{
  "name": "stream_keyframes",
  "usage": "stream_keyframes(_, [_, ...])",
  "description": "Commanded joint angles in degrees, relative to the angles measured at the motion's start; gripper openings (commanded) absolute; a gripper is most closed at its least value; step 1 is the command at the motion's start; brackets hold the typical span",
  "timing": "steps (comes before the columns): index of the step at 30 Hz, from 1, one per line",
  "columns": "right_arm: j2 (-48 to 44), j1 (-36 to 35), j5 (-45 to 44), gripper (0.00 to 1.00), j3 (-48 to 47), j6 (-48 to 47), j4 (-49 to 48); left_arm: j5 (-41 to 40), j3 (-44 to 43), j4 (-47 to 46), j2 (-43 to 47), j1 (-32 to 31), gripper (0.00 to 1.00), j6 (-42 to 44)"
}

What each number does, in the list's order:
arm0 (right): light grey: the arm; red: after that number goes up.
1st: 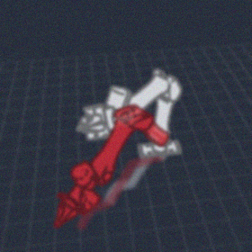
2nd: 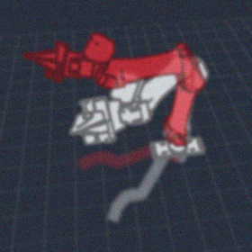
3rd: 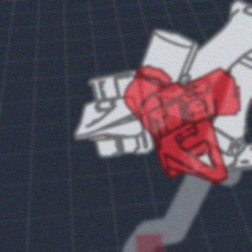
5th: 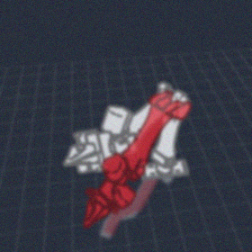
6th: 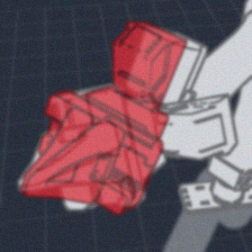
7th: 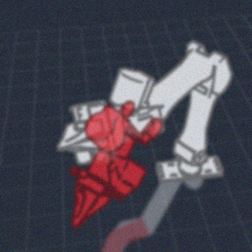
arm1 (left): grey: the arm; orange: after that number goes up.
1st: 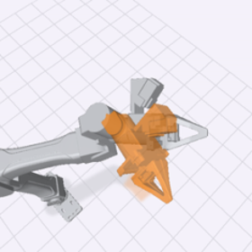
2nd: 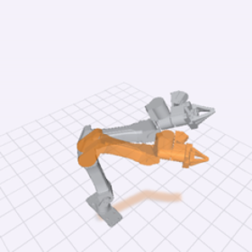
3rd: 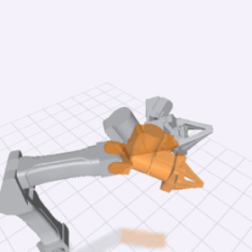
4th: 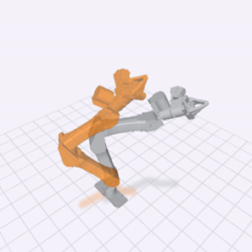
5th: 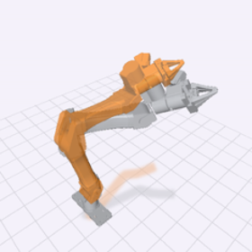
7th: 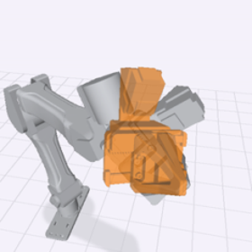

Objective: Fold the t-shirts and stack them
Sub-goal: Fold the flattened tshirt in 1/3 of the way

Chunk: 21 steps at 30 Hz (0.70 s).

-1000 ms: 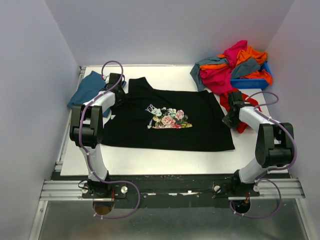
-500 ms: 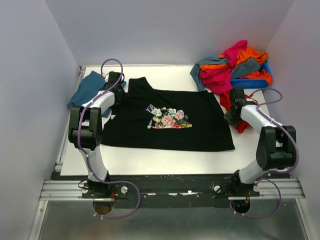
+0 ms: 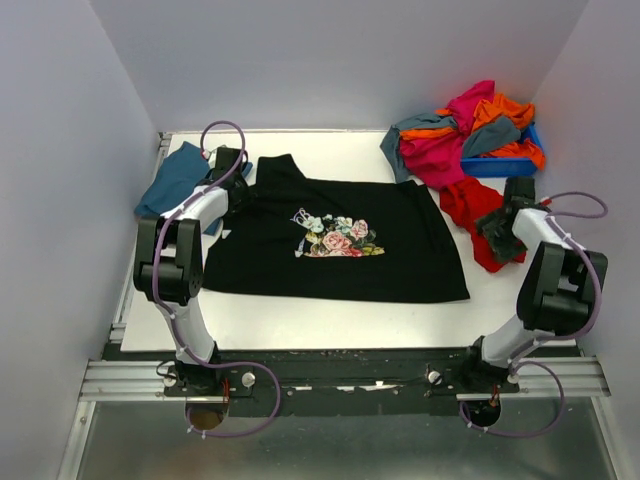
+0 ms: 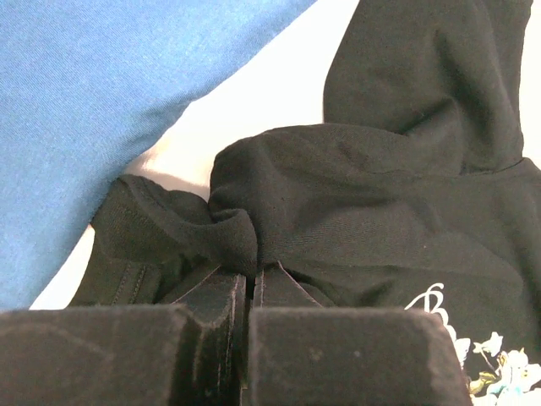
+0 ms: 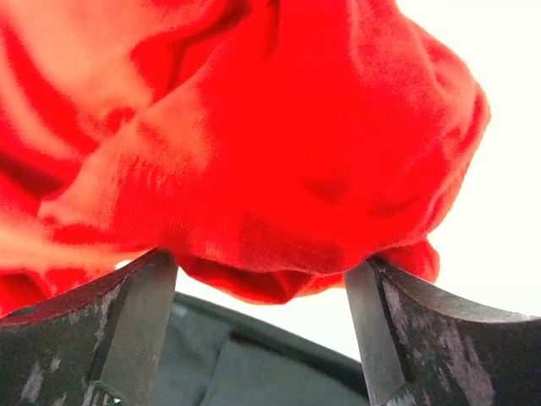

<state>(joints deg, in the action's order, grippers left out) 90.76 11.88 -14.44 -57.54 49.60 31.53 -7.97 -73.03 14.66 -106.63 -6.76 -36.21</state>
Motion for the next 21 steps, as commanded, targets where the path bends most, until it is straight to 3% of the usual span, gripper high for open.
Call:
stream_keyframes(1, [8.45,5.69,6.18,0.85,-5.28,1.9,-1.03,-0.12,0.35,-1.73,3.0,0.0,0.05,0.52])
stream_keyframes(2, [10.12,6.31,5.48,0.82,-7.39,2.07,-0.68,0.23,0.44,-1.91,3.09,0.0,0.05,0.52])
stream_keyframes(5, [12.33,6.84,-0.84,0.84,-14.5,2.61,3.17,1.02,0.61,-2.26,3.09,0.0,0.06,0.52])
stream_keyframes(8, [9.36,6.75,-4.01,0.86,-17.34,1.55,5.91,1.02,1.23,-2.52,3.97,0.0,0.08,0.52])
stream_keyframes(9, [7.0,6.58,-4.19,0.86,-16.56,1.46,5.48,1.2,1.4,-2.79,4.23,0.0,0.09,0.44])
stream_keyframes(13, [-3.29,5.35,-4.12,0.89,-10.15,1.37,3.72,3.39,3.86,-6.03,6.17,0.0,0.39,-0.97])
stream_keyframes(16, [-10.58,4.74,-0.17,0.9,-3.92,0.15,2.23,2.88,4.66,-5.96,6.96,0.0,0.5,-0.97])
stream_keyframes(21, [-23.41,-0.27,2.66,0.88,7.77,-1.53,3.18,2.87,5.18,-5.08,9.41,-0.35,0.58,-0.97])
